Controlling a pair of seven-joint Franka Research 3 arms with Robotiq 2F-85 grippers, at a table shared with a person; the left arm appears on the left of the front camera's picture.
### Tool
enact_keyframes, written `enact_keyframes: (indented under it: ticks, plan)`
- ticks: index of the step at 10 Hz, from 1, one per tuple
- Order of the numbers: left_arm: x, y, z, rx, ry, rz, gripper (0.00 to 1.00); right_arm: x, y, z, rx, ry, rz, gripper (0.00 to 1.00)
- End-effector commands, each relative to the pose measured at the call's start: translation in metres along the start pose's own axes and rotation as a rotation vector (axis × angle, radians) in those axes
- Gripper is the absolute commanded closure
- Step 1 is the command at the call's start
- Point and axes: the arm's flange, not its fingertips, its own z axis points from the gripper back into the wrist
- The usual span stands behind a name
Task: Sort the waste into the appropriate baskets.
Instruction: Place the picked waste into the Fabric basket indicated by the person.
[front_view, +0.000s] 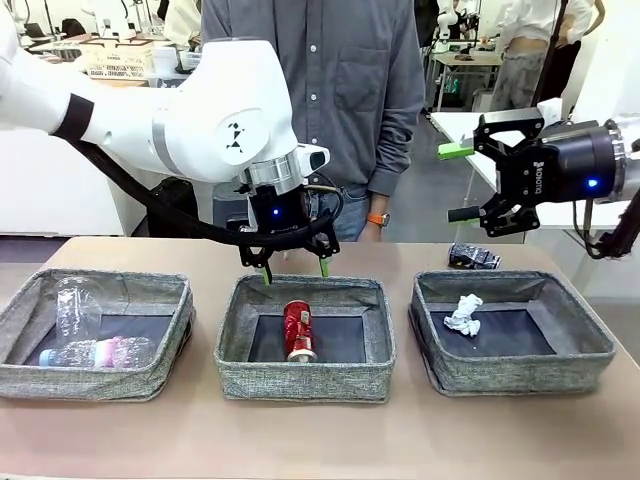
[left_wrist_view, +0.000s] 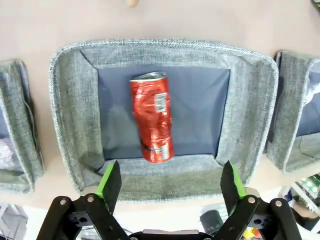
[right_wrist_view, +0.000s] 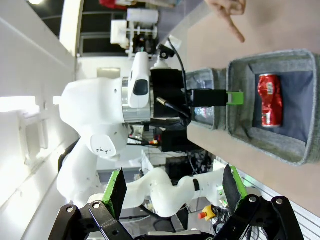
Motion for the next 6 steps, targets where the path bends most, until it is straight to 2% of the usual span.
enact_keyframes:
  ticks: [1,3,4,5,6]
  plan:
    - [-0.002,-0.002,-0.002,0.016,-0.030,0.019,0.00,-0.001,0.002,0.000,0.007,0.000,-0.014,0.00]
    - [-0.004,-0.003,0.004,0.014,-0.016,0.006,0.00,-0.001,0.002,0.000,0.007,0.000,-0.014,0.00]
    - [-0.008,-0.006,0.028,-0.010,0.125,-0.069,0.00,-0.001,0.002,0.000,0.007,0.000,-0.014,0.00]
    - [-0.013,-0.007,0.071,-0.037,0.168,-0.101,0.00,-0.001,0.002,0.000,0.007,0.000,-0.014,0.00]
    - [-0.018,-0.002,0.114,-0.156,0.168,-0.186,0.00,-0.001,0.002,0.000,0.007,0.000,-0.014,0.00]
